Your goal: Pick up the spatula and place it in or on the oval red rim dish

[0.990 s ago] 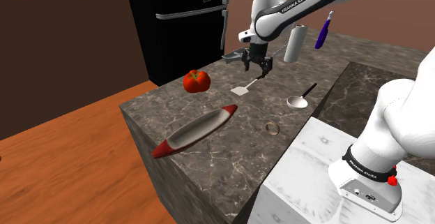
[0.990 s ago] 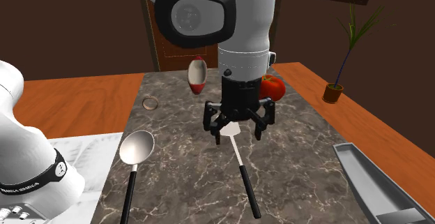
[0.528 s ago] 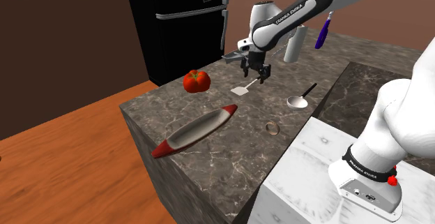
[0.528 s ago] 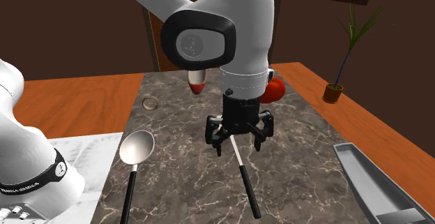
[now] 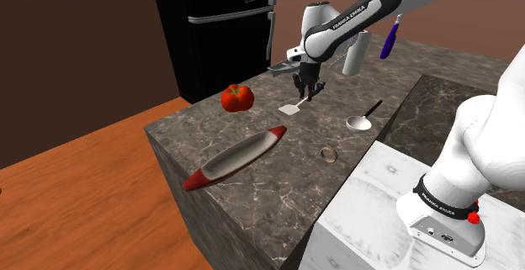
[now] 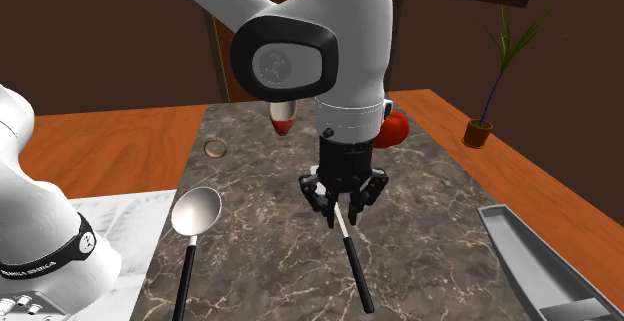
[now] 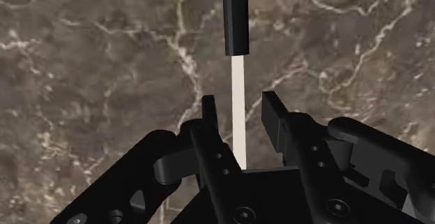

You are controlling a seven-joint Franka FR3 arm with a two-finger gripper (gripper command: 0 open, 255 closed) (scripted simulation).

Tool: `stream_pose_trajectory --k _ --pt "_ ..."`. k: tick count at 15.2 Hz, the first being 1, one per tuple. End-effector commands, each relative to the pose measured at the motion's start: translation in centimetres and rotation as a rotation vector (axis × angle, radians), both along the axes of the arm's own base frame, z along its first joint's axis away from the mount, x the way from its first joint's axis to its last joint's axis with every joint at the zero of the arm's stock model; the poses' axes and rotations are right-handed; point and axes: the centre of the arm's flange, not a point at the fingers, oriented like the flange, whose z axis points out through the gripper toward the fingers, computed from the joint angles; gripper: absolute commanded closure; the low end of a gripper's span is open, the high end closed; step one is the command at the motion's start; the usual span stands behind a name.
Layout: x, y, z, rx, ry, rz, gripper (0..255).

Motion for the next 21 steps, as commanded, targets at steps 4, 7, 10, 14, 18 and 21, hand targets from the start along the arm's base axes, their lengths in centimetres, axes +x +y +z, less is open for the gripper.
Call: stream_pose_trajectory --k 4,7,10,14,18,21 --pt "0.0 0.0 0.0 0.000 0.000 0.000 255" --pt "0.0 0.0 0.0 0.000 0.000 0.000 255" --pt "0.0 0.0 1.1 0.000 0.000 0.000 255" --pt "0.0 0.0 3.2 0.000 0.000 0.000 255" --pt "0.0 0.0 5.3 0.000 0.000 0.000 255" --pt "0.0 0.0 6.9 0.000 0.000 0.000 255"
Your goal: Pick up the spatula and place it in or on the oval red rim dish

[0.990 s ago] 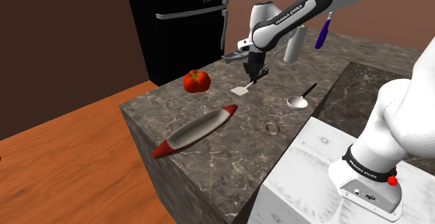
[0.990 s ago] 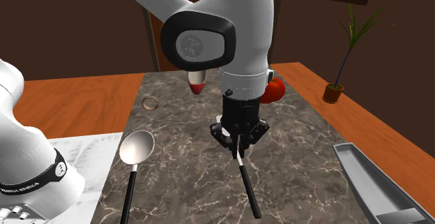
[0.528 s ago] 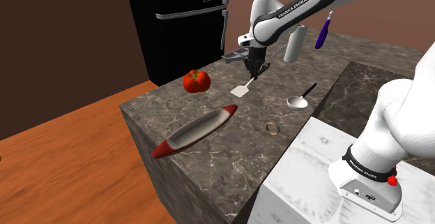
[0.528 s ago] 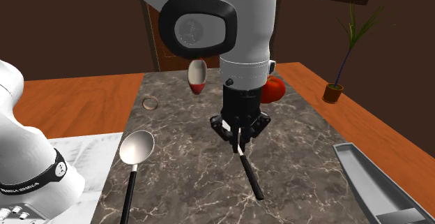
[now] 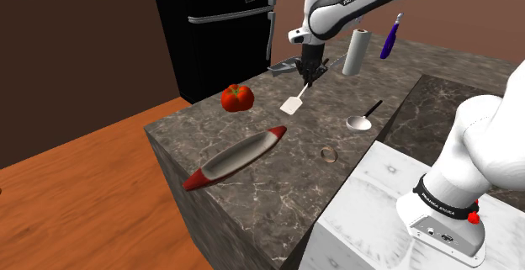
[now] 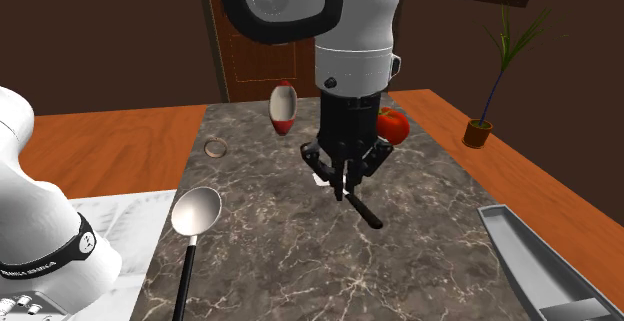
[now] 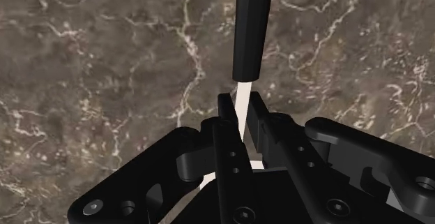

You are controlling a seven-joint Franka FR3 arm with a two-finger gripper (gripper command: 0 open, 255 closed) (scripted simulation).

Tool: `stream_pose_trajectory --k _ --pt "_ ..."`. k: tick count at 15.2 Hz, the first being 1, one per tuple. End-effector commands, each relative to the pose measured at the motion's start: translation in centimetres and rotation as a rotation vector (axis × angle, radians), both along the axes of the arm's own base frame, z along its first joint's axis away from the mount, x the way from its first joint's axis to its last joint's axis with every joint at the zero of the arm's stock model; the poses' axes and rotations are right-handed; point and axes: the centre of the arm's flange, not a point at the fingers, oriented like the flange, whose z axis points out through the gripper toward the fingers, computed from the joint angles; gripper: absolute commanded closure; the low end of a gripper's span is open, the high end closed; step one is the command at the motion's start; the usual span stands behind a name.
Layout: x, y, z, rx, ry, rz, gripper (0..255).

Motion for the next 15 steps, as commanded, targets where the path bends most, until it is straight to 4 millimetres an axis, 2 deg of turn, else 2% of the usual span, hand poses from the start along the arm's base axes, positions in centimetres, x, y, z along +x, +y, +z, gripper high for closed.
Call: stream_pose_trajectory --k 1,10,11,15 --pt "0.0 0.0 1.0 0.000 0.001 0.000 255" --pt "0.0 0.0 5.8 0.000 0.001 0.000 255" --pt "0.0 0.0 5.8 0.000 0.001 0.000 255" --pt "-1.0 5.2 6.0 0.000 0.001 0.000 255"
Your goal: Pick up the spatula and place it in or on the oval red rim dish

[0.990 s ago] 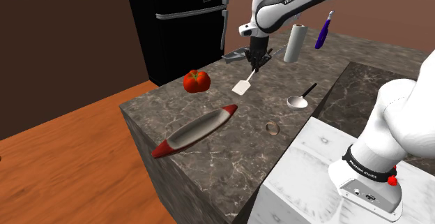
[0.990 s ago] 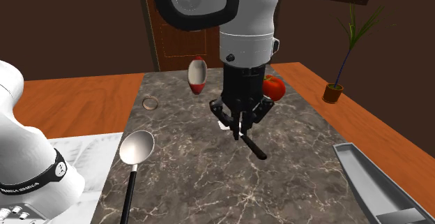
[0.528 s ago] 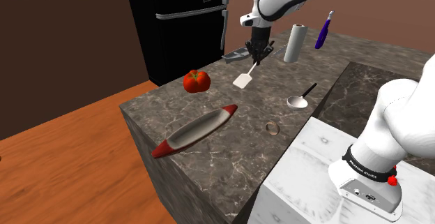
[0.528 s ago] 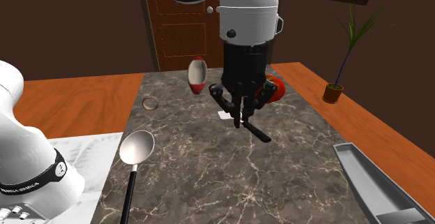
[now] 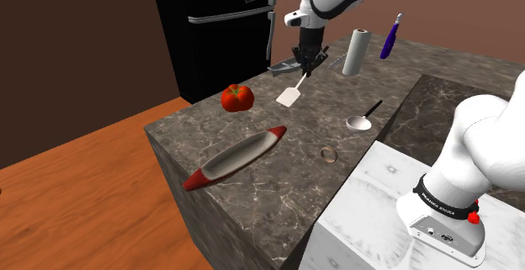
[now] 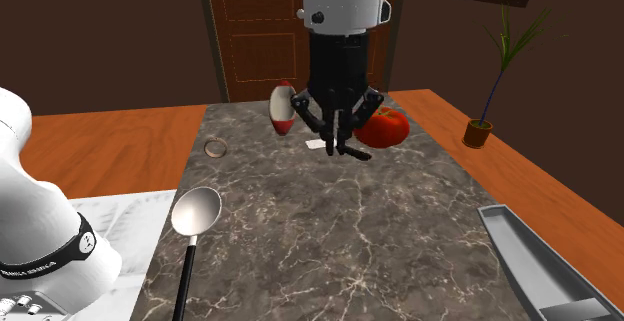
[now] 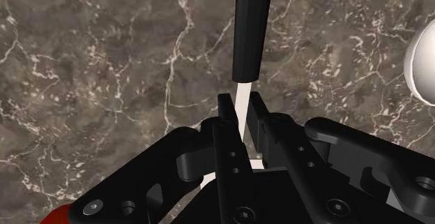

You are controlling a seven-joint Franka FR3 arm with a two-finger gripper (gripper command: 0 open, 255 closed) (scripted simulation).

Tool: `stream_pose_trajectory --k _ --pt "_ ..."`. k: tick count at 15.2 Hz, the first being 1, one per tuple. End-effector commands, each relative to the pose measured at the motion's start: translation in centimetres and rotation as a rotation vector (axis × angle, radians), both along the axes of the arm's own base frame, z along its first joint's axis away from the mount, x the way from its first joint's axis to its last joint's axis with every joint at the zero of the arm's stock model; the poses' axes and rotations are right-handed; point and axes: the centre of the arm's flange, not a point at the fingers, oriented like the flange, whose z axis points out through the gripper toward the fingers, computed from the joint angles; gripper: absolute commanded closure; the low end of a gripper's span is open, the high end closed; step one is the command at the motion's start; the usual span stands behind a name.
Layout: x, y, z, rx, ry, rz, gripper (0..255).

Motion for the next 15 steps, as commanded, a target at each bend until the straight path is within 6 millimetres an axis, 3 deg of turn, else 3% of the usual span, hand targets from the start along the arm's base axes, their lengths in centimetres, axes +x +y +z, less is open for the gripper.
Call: stream_pose_trajectory --k 1,15 --pt "-0.4 2.6 0.1 0.000 0.000 -0.002 255" --pt "-3.7 20.7 0.7 0.000 0.000 -0.002 255"
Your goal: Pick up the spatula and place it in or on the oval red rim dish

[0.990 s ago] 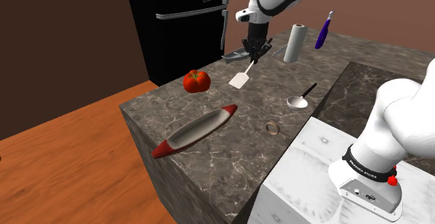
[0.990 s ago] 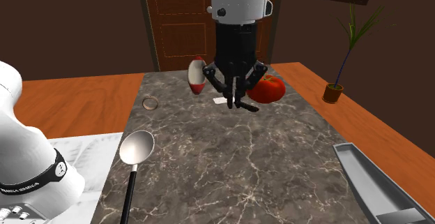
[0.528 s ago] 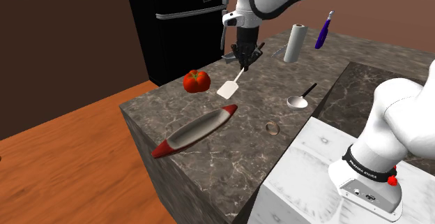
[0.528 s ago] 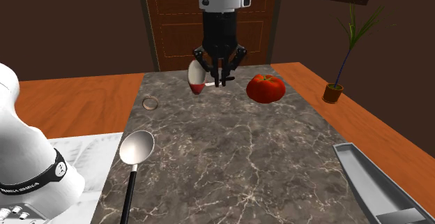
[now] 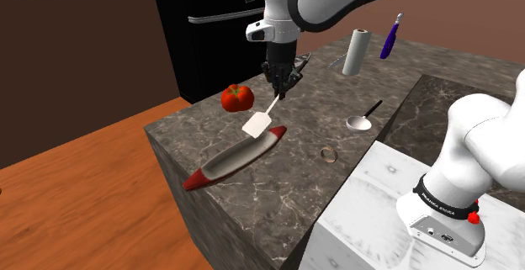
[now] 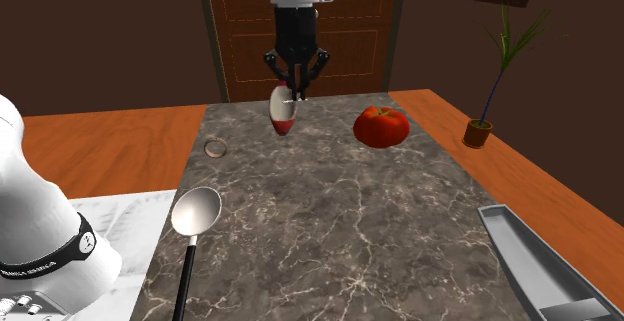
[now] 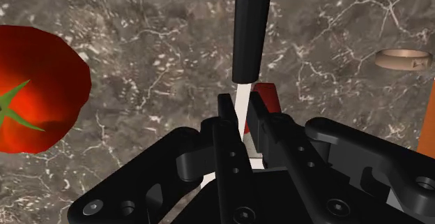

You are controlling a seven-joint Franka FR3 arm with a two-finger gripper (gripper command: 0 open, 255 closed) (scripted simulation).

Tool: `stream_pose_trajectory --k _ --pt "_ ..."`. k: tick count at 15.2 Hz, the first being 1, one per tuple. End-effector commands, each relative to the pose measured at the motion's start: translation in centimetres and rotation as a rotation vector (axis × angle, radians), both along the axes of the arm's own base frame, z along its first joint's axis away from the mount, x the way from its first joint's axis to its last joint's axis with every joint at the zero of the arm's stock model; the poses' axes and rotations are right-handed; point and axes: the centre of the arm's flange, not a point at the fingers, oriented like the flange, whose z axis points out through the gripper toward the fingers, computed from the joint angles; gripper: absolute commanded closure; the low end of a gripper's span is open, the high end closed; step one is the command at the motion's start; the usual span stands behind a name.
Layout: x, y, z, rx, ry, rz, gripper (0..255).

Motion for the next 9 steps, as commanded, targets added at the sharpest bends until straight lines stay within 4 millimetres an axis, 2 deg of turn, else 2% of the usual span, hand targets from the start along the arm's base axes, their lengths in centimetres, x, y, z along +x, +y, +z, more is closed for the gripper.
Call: stream_pose_trajectory --k 1,9 --pt "-0.1 2.5 0.1 0.000 0.000 -0.001 255" --pt "-2.0 12.9 0.5 0.000 0.000 -0.001 255"
